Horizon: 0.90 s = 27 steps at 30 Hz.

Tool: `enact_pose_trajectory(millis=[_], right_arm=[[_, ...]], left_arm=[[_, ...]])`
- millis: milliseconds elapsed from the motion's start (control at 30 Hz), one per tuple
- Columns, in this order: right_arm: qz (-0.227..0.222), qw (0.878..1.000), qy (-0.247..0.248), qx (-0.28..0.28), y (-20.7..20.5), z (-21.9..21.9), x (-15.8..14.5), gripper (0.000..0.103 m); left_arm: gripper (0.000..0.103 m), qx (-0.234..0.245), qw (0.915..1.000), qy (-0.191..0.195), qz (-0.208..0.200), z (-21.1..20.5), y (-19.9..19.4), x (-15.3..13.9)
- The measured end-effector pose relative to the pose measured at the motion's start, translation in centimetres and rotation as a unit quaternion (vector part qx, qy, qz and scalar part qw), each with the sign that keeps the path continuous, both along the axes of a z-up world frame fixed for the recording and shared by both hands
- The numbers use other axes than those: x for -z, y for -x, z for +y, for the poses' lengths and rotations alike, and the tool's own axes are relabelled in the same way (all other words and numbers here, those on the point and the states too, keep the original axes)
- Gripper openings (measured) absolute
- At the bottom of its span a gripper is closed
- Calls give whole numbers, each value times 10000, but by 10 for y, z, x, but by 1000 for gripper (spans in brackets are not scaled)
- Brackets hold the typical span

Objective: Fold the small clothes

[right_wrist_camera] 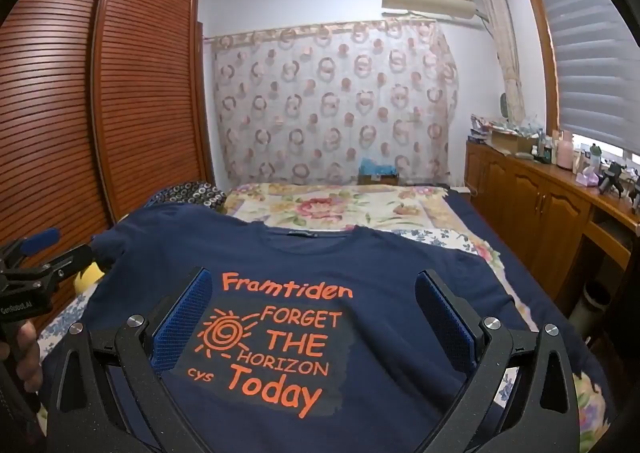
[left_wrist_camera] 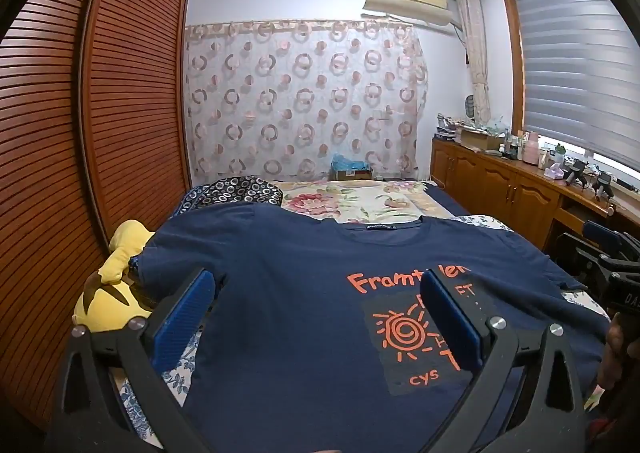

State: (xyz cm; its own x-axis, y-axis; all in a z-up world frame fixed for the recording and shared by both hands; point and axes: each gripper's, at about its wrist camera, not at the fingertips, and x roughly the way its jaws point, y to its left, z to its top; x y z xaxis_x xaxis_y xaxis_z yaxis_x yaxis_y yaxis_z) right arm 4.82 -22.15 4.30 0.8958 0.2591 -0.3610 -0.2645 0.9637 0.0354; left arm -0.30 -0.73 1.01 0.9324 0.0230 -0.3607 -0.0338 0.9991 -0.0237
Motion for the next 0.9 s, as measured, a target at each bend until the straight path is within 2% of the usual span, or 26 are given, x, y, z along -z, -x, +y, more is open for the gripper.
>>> enact_pose_trajectory(millis=[900], right_arm=[[28, 10000, -21, 4, 0, 0, 0, 103]], left_arm=[[103, 9, 10000, -50, -57, 0, 3, 0]])
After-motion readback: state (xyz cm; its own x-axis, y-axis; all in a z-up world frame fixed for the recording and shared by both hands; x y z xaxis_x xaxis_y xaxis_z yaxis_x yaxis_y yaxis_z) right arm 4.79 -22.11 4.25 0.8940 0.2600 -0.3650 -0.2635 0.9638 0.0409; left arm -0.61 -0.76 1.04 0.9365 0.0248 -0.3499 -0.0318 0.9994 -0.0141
